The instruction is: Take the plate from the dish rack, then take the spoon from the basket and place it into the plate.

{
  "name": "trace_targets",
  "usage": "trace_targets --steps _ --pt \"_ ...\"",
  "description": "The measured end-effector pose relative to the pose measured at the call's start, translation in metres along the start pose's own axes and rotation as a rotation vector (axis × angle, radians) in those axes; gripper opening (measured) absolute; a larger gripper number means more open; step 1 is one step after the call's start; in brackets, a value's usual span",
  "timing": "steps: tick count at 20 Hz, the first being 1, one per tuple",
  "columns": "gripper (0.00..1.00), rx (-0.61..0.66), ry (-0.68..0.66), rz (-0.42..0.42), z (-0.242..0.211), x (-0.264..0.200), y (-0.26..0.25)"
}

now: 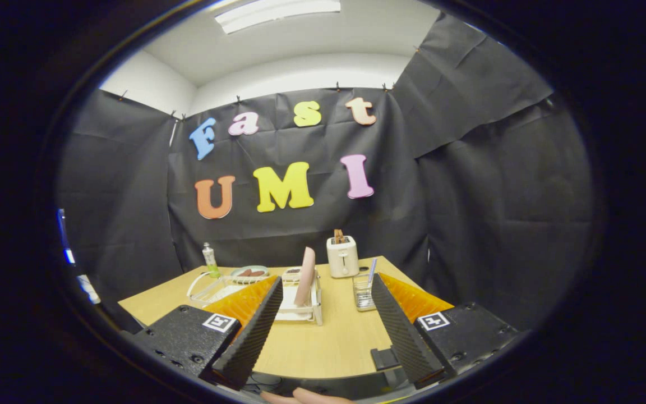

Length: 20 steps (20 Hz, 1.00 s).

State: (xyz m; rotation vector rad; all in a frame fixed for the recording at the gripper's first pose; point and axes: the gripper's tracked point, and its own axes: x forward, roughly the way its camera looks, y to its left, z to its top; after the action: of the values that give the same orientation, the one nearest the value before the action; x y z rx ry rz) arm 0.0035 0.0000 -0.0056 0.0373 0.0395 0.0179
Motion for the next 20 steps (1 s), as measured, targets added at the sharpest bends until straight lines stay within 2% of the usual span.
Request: trace_targets --steps 4,7,12,20 --pt "1.0 0.042 0.024 0.05 0.007 0.013 0.008" --pt "1.0 0.034 0.022 0.056 0.022 0.034 0.009" --pt "1.0 0.012 0.091 0.022 0.042 0.091 0.012" --pt "0.97 -0.126 0.247 -0.027 0.056 0.192 0.028"
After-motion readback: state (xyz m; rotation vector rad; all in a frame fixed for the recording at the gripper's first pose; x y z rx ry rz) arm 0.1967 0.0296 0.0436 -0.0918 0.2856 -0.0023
